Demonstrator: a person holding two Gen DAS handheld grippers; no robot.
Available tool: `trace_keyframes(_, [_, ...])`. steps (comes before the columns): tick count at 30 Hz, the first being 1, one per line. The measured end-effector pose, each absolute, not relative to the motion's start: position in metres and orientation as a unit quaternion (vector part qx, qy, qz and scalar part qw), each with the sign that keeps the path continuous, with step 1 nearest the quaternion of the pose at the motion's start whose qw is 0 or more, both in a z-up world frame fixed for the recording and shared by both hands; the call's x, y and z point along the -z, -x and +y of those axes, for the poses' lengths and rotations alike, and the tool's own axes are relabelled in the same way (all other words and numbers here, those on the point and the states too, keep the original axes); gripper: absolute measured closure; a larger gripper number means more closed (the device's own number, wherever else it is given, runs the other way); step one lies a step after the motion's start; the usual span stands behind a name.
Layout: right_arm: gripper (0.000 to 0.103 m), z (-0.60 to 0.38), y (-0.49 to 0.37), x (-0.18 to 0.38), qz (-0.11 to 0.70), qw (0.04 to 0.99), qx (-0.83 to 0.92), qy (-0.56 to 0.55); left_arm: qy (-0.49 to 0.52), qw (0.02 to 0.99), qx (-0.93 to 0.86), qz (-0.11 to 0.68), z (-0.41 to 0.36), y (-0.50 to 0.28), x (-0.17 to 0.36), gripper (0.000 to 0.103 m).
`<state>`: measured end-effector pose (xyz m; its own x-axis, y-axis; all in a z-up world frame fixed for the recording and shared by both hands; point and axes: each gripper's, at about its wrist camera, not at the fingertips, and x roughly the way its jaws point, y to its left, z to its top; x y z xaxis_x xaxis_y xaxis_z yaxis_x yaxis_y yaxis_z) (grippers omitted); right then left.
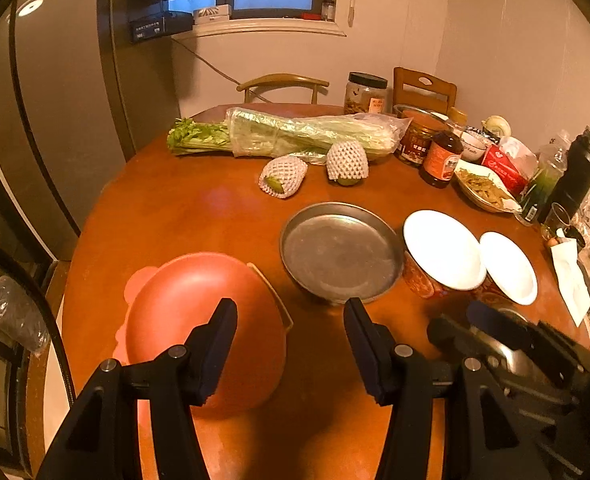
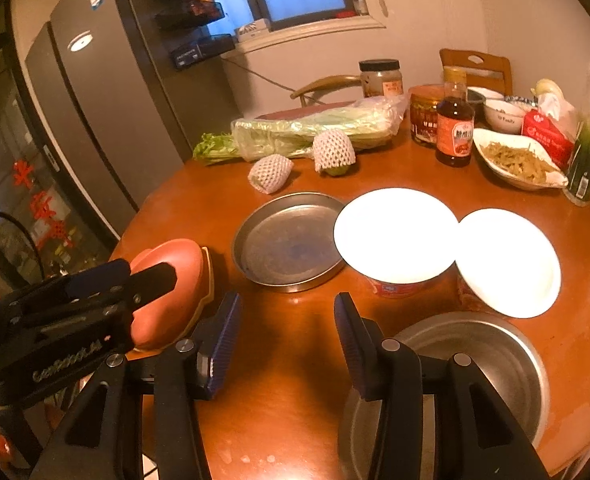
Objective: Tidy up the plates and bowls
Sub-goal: 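Move the left gripper to the grey metal tray and grasp its rim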
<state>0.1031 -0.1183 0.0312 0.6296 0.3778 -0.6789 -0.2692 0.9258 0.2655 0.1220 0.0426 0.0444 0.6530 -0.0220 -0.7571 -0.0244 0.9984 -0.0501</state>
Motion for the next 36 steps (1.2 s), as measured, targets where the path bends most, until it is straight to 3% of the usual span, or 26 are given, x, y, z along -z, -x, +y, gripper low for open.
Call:
trace_keyframes(28, [0.054,-0.091,-0.185,0.023,0.495,0.853,-0.11,-0.126,0.024,0.858,0.024,0.513,0.051,-0.261,0.019,0.049])
trace_keyframes(36, [0.053,-0.091,-0.198,0.037,0.513,0.841,-0.104,-0.141,0.043,0.845,0.045,0.531,0.05,-0.267,0.034,0.077])
